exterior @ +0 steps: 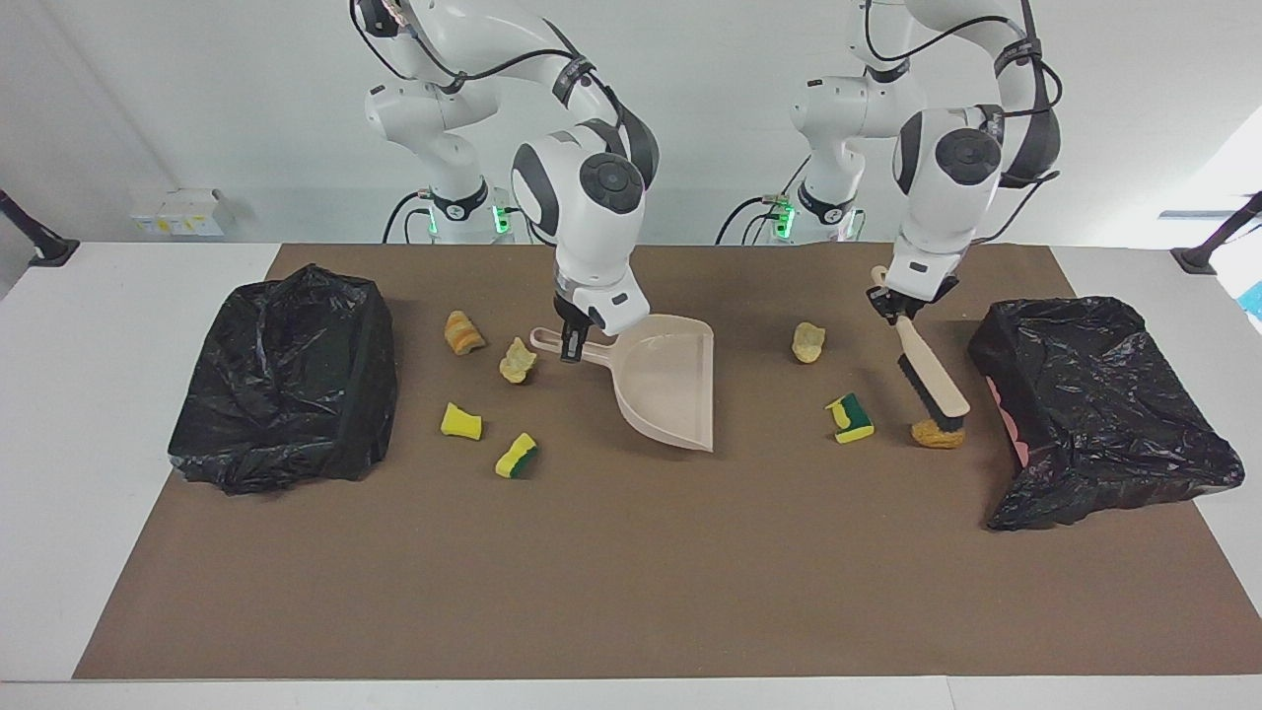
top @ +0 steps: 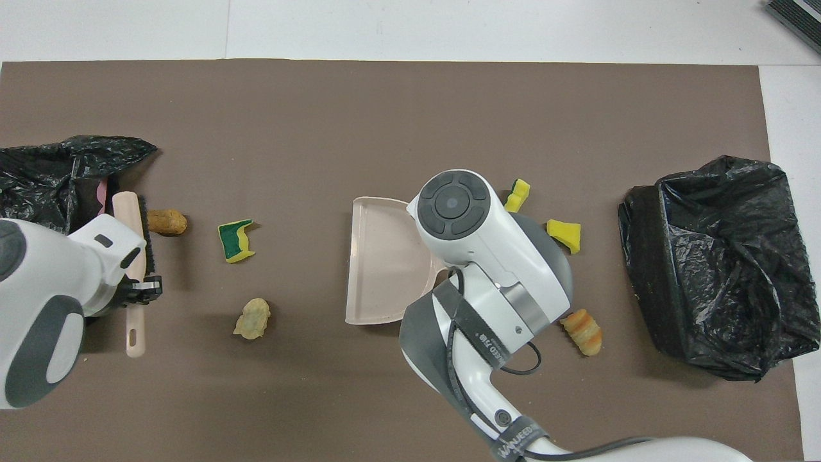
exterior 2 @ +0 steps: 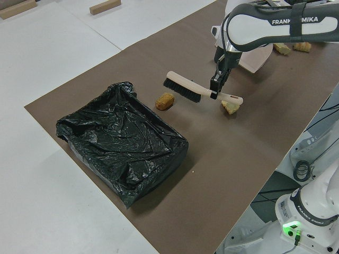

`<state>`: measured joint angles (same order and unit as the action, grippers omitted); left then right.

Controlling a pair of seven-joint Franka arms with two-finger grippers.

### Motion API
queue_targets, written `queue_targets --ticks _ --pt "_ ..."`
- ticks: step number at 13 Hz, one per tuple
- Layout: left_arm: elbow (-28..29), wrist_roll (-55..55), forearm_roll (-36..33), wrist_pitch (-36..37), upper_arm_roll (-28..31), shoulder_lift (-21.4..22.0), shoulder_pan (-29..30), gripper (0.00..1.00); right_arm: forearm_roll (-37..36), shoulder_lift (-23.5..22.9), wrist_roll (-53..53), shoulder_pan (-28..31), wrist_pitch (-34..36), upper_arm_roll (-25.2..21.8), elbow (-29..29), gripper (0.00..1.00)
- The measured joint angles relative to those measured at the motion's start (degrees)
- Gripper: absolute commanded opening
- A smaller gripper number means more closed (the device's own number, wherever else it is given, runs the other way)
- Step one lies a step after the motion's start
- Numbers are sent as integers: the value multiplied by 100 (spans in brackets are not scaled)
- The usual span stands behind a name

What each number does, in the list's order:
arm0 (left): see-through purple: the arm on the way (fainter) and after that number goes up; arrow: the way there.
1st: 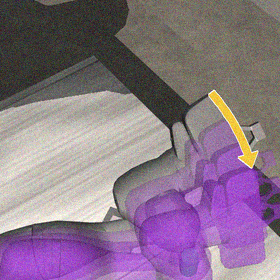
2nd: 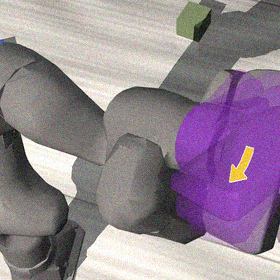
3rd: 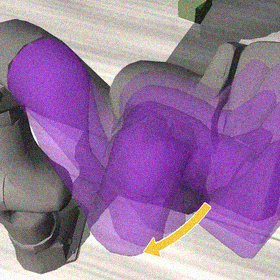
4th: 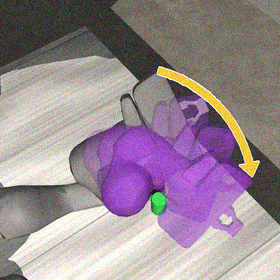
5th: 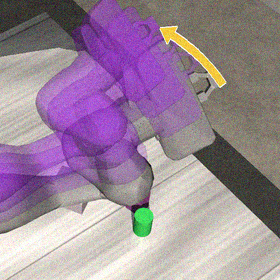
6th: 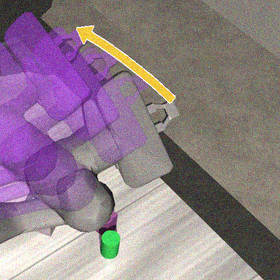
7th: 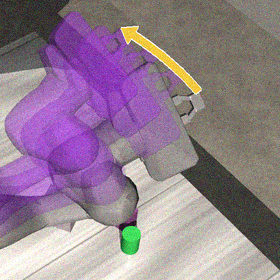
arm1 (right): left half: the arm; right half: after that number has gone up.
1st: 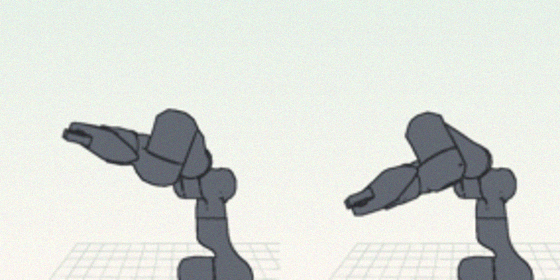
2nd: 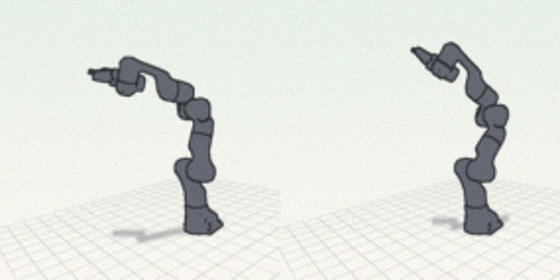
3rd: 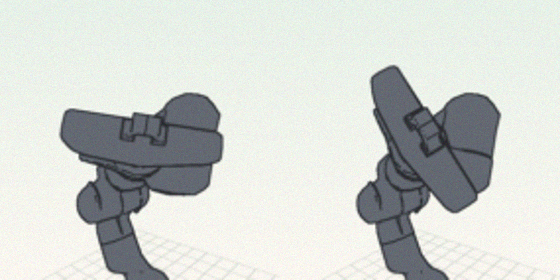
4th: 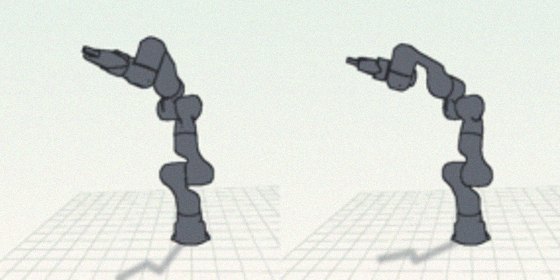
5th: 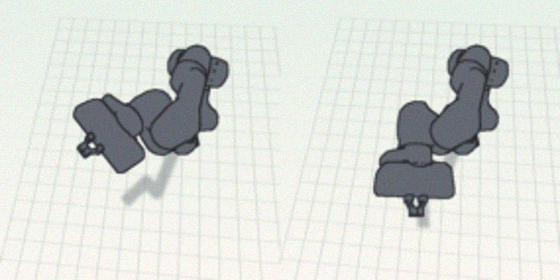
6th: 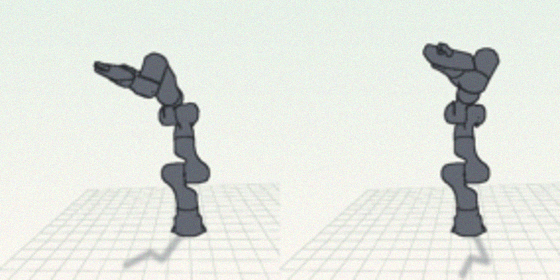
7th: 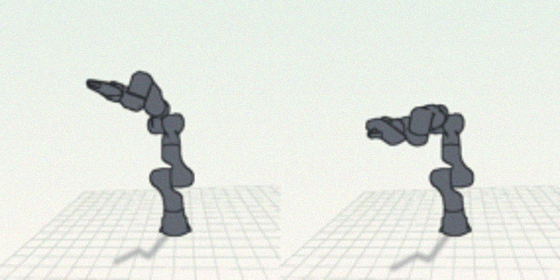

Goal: Sweep and dump trash in bin
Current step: 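Lift the dustpan with the right gripper while the left gripper grasps the brush, then sweep scraps into the dustpan with the brush in the left gripper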

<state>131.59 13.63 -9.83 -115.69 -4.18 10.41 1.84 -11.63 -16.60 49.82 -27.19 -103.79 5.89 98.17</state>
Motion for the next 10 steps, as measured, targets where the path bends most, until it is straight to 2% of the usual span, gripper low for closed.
queue_targets --ticks 3,7,10 --pt "16 -915 -1 -231 10 -152 601 0 -320 -109 0 -223 -69 7 30 0" --pt "44 -1121 -1 -837 -165 -692 513 0 -527 -295 0 -282 -155 7 28 0" --pt "40 -1491 6 -917 -190 -783 40 0 -532 -343 0 -282 -223 2 28 0"
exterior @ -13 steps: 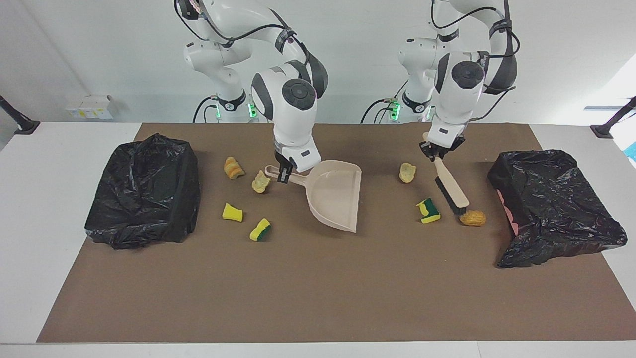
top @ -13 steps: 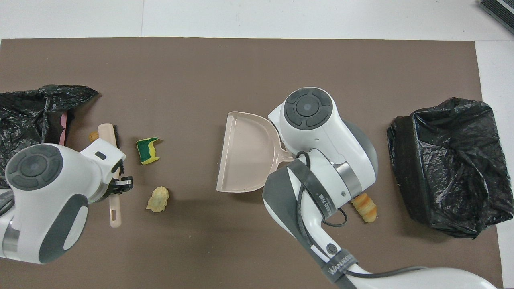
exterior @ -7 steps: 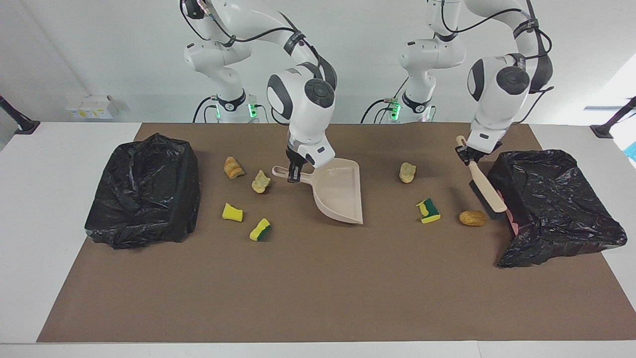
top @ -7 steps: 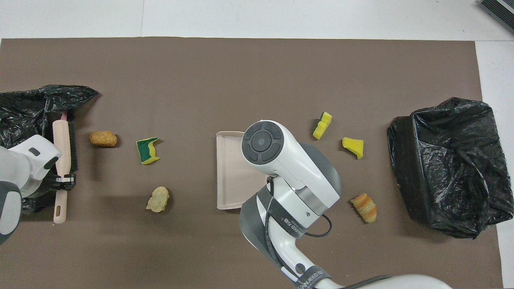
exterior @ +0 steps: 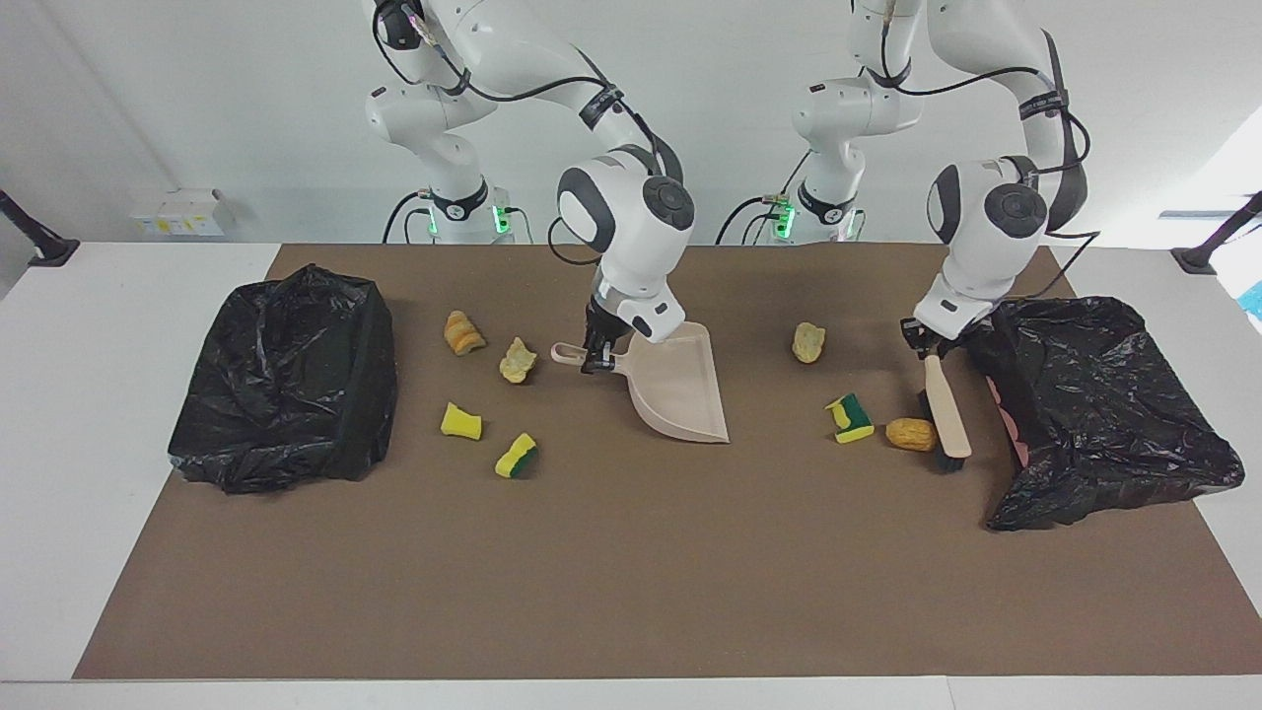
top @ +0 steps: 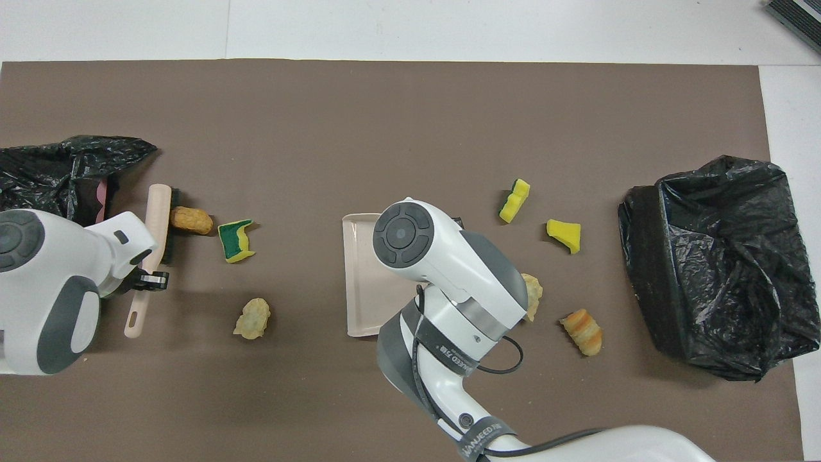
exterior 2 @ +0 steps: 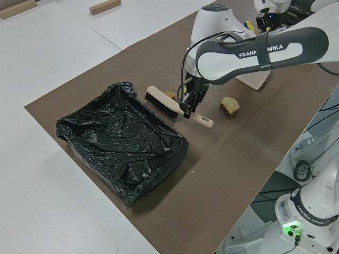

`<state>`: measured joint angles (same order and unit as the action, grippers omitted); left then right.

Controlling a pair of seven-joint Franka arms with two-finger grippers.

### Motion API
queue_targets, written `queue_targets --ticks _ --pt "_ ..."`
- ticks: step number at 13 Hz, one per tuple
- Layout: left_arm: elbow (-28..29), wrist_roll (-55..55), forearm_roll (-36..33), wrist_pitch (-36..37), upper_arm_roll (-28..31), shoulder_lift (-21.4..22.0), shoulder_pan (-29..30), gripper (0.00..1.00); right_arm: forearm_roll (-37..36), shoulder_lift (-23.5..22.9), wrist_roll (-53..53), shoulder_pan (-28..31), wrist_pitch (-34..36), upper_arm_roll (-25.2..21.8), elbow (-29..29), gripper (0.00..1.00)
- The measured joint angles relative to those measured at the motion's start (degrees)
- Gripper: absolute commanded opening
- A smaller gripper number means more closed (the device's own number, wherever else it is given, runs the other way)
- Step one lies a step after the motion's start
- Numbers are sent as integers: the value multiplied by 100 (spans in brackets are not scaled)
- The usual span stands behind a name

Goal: Sweep and dump trash in bin
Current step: 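Sweep scraps into the dustpan with the brush in the left gripper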

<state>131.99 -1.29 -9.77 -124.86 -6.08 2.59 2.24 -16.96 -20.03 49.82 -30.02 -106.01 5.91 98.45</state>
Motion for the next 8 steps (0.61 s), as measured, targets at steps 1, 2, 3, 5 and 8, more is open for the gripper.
queue_targets --ticks 1,2,3,5,8 --pt "0 0 22 8 -13 1 -254 0 1 -10 0 1 -9 -2 0 0" --pt "2 1 100 25 -20 2 -494 0 2 -16 0 1 -15 -5 0 0" --pt "12 5 233 61 -27 5 -734 0 7 -22 0 2 -19 -7 0 0" --pt "44 59 594 96 -33 29 -1112 0 14 -27 0 8 -24 -8 0 0" --pt "72 837 1083 105 -31 67 -1700 0 18 -34 0 14 -27 -8 0 0"
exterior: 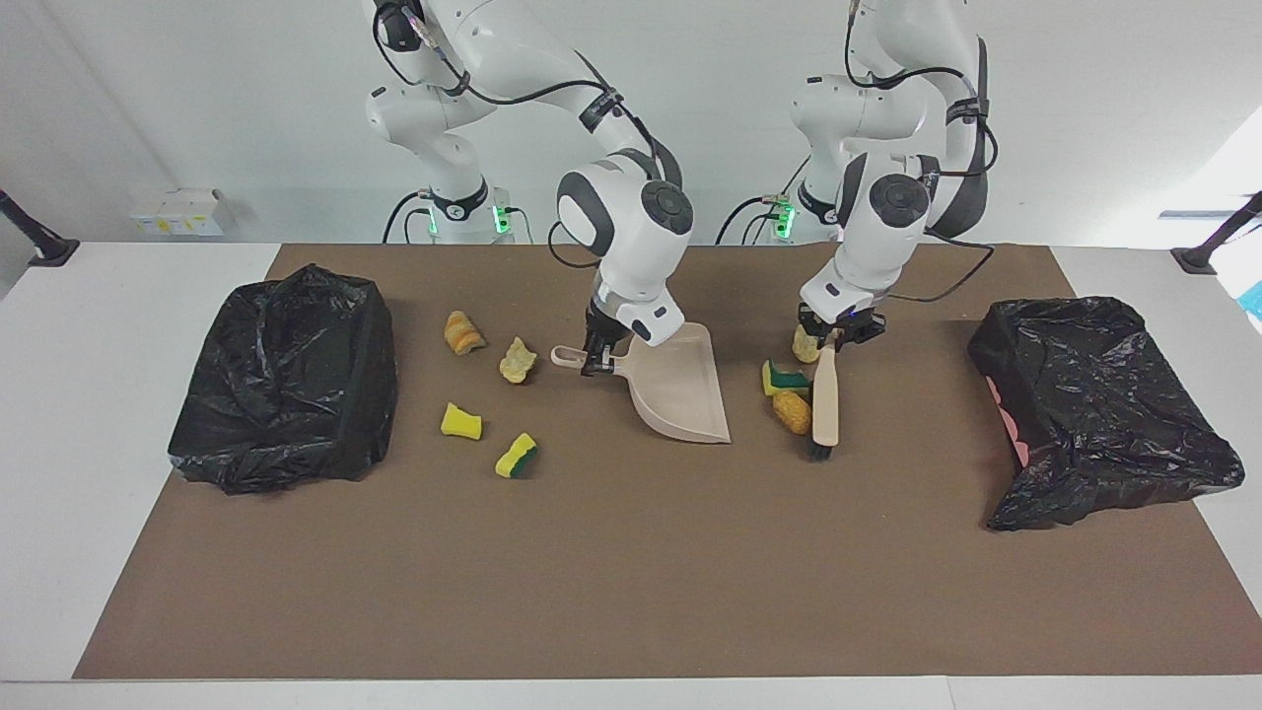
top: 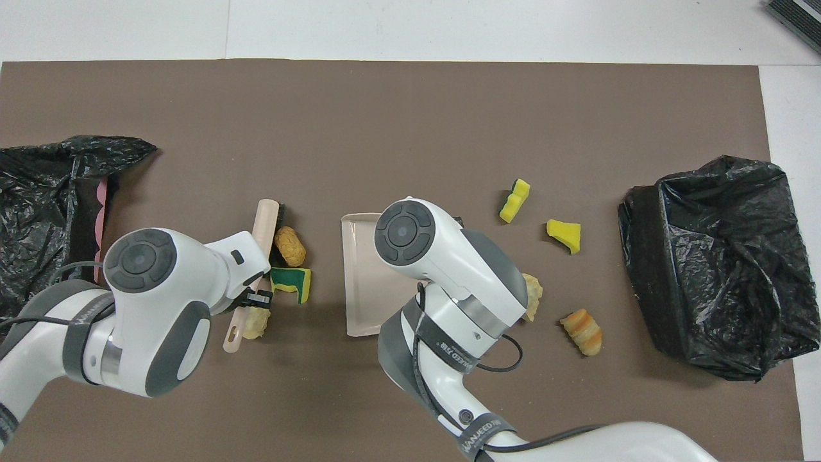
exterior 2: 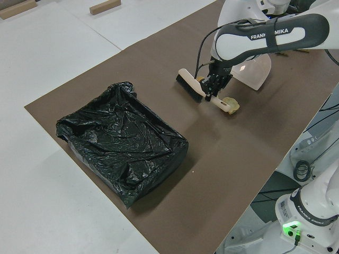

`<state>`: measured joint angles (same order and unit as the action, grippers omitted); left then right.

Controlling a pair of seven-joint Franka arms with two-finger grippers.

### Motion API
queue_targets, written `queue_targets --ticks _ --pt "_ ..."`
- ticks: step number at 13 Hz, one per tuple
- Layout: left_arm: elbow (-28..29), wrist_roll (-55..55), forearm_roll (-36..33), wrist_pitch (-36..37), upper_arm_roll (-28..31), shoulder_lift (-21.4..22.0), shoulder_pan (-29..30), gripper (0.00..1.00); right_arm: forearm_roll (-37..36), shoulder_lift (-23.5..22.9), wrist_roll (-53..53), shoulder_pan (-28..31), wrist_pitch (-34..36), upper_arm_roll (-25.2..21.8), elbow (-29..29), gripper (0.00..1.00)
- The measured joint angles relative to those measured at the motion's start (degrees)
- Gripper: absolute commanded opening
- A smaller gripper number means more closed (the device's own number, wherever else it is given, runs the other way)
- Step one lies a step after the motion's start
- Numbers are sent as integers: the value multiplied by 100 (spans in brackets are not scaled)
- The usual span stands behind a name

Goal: Sweep and dump trash in bin
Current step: 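Sweep scraps into the dustpan with the brush in the left gripper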

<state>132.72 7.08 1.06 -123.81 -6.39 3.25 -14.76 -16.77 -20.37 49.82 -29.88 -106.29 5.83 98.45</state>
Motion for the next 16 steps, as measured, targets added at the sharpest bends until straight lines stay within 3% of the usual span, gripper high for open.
queue_targets --ticks 3,7,11,14,16 --pt "29 1124 272 -45 -10 -9 -819 0 0 -2 -1 1 0 0 0 0" --pt "-35 1536 1003 -253 -3 -4 -1458 0 4 -7 -2 4 -1 0 0 0" --pt "-345 2355 1056 -137 119 -1 -1479 0 5 -8 -3 8 -6 0 0 0" --pt "-397 3379 927 514 205 6 -1321 0 91 -12 -4 28 -18 -7 0 0" --pt "-416 4137 483 1060 217 40 -1184 0 123 -16 -7 29 -18 -13 0 0"
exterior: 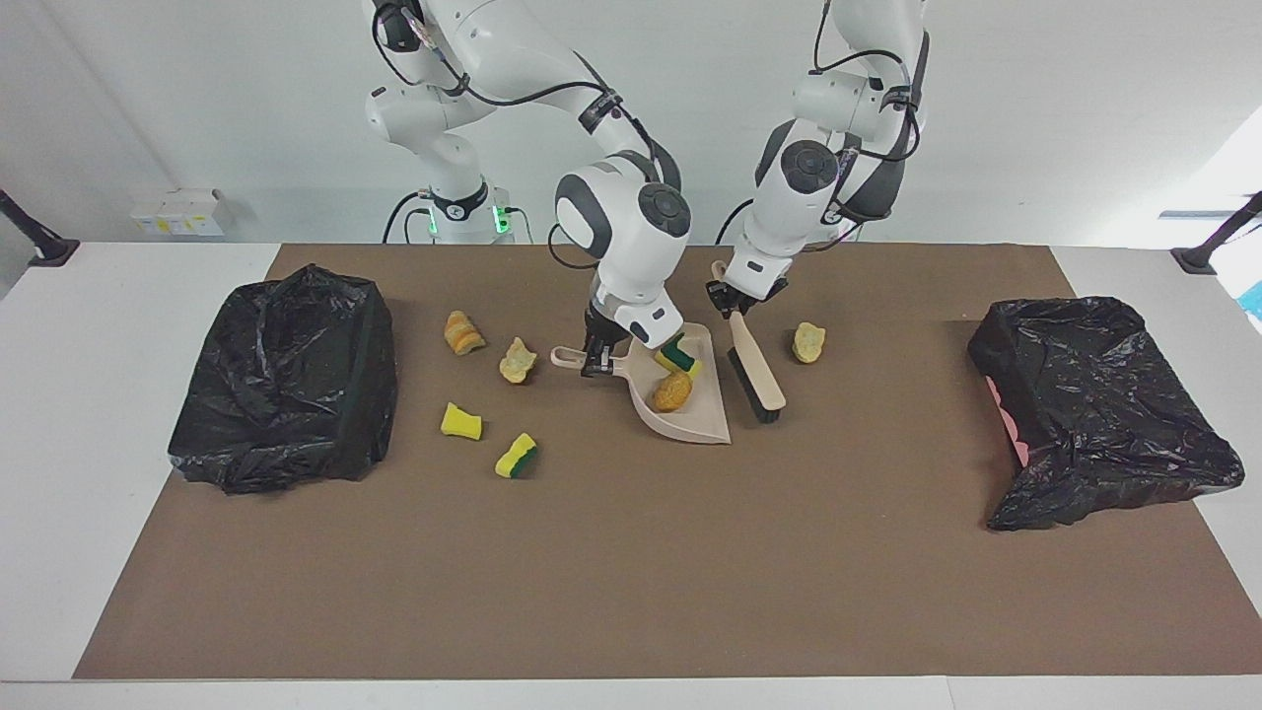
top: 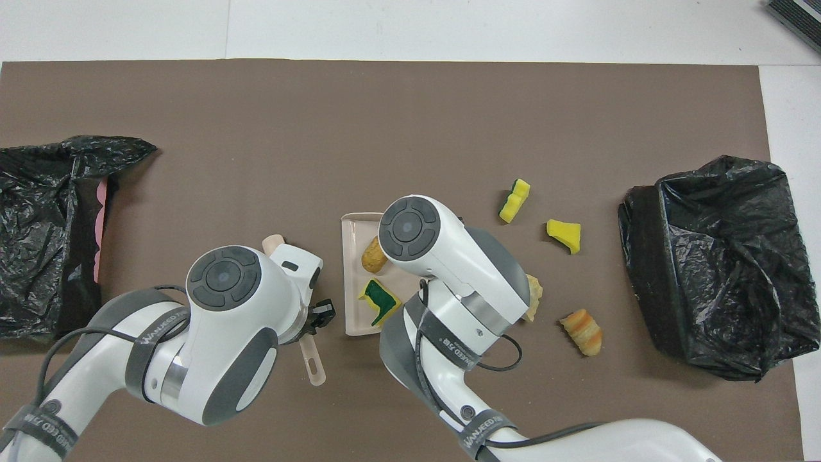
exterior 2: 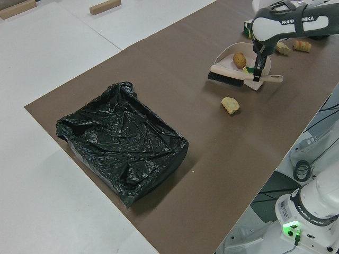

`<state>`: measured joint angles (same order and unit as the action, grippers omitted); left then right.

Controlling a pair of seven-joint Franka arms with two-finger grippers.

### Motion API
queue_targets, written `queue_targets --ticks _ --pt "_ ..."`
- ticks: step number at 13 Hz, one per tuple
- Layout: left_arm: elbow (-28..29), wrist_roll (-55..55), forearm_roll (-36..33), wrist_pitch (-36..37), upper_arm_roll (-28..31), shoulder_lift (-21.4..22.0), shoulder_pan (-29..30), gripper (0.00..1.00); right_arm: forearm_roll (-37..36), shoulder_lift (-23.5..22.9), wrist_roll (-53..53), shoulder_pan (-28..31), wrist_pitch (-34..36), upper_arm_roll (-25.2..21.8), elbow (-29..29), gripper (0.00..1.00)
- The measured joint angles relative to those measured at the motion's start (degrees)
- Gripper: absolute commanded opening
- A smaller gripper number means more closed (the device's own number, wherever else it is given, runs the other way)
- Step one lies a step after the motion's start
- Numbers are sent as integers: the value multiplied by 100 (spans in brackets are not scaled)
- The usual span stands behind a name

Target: Sweep and dump trash in bin

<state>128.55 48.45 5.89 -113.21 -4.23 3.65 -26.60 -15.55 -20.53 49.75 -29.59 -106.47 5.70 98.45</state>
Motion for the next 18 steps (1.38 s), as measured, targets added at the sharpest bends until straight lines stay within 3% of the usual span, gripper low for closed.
queue_targets --ticks 4,7,10,12,18 --pt "-121 1812 -631 1008 -17 126 61 0 12 -2 -2 0 0 -1 0 0" --pt "-38 2273 -677 1446 -58 251 59 0 17 -3 -2 0 -1 -1 0 0" --pt "771 2200 -677 1020 -122 721 32 0 38 -15 -4 0 -1 -4 1 0" --pt "1255 1454 -638 671 -131 1015 -7 0 59 -16 -4 0 -1 -7 3 0" --pt "1429 -604 65 -703 -106 996 0 0 67 -18 -6 0 -1 -9 3 0"
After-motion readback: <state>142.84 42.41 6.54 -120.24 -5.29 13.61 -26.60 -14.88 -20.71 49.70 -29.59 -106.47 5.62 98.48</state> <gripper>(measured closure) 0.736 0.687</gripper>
